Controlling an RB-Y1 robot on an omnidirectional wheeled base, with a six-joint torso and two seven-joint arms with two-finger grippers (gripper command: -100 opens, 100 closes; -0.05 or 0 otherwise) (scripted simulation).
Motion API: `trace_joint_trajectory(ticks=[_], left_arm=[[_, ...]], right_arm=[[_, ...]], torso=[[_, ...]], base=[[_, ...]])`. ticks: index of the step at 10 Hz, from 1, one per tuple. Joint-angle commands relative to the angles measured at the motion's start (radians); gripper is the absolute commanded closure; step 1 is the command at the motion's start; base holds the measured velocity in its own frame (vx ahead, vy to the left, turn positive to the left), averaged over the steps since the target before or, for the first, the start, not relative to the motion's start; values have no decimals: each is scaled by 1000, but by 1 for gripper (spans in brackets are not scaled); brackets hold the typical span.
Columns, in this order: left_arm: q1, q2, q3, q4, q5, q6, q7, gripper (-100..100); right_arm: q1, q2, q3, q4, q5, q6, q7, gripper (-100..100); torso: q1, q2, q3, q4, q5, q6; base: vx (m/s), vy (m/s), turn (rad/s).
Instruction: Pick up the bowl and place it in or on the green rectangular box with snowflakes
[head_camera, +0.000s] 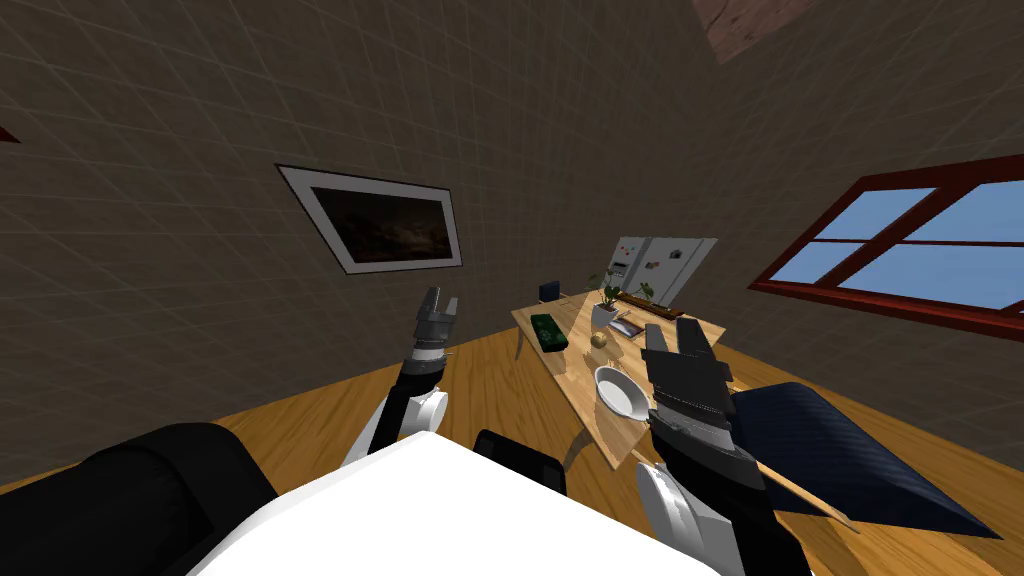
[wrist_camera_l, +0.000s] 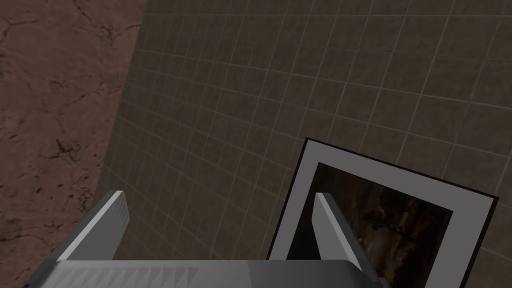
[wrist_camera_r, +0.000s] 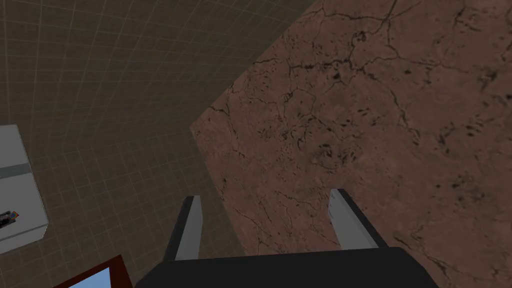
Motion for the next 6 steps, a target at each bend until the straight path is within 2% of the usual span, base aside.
trace_joint_trajectory(ticks=[1,6], left_arm=[[0,0,0,0,0,0,0,0],[0,0,0,0,0,0,0,0]], right_arm=[[-5,-34,2,14,3,6,11,-100],[-24,-157,12,82,20,34,60,-100]], torso=[[0,0,0,0,0,0],[3,1,0,0,1,0]], base=[[-12,25,101],[-13,42,124]])
